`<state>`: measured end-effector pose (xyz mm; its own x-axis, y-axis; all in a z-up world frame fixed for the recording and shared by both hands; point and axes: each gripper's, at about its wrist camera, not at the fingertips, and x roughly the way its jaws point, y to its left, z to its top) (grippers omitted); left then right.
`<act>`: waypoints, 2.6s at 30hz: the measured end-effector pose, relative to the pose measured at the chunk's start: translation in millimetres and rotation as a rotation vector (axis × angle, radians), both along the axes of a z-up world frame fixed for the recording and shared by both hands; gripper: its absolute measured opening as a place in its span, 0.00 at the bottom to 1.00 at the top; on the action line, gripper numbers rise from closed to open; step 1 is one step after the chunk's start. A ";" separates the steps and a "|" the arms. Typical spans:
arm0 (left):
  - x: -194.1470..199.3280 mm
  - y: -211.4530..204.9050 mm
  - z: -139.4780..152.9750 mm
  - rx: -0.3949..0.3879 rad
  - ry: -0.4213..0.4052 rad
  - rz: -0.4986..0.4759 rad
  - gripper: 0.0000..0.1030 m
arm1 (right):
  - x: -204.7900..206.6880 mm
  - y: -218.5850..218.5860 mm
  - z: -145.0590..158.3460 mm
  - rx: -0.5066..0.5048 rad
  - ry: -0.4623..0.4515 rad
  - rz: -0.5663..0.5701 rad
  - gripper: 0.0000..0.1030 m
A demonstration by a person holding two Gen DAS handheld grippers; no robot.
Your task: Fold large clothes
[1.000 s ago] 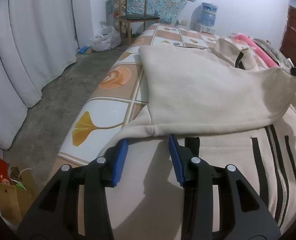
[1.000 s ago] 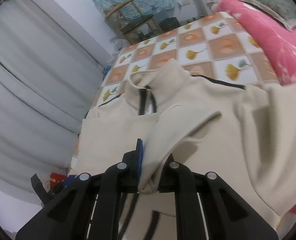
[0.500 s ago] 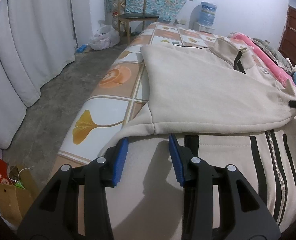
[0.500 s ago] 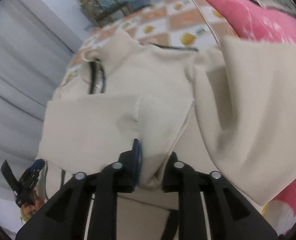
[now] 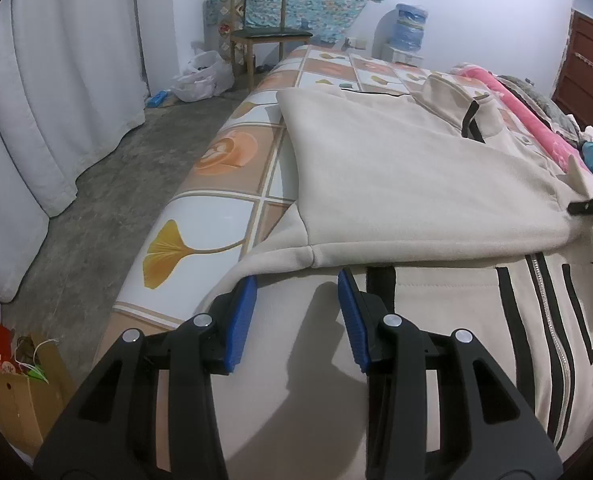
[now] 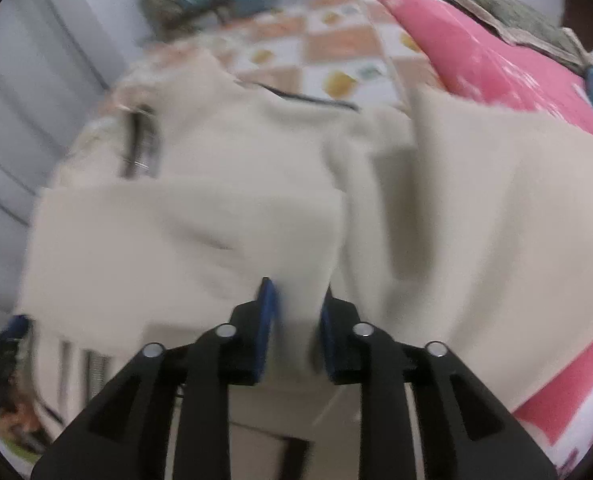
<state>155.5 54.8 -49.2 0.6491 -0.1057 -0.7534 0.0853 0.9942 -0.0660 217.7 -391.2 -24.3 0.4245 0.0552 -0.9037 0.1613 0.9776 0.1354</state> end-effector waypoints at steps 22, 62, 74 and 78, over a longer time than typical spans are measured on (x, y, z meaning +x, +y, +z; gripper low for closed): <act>-28.5 3.4 46.5 -0.024 -0.035 -0.040 0.78 | 60.4 62.1 -10.1 0.039 -0.163 0.106 0.27; 57.2 -101.6 -4.3 0.084 0.070 -0.087 0.92 | -39.8 104.9 -13.1 -0.242 -0.194 0.137 0.79; 59.2 -101.9 -3.3 0.087 0.099 -0.084 0.92 | -37.4 97.7 -16.9 -0.239 -0.170 0.062 0.94; 62.8 -102.6 -2.4 0.087 0.126 -0.076 0.92 | -39.0 99.9 -17.1 -0.255 -0.176 0.054 0.93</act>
<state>218.3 -47.7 -51.6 0.5414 -0.0820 -0.8367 0.1572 0.9876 0.0049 178.7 -291.3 -41.4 0.5783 -0.1369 -0.8042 0.1036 0.9902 -0.0941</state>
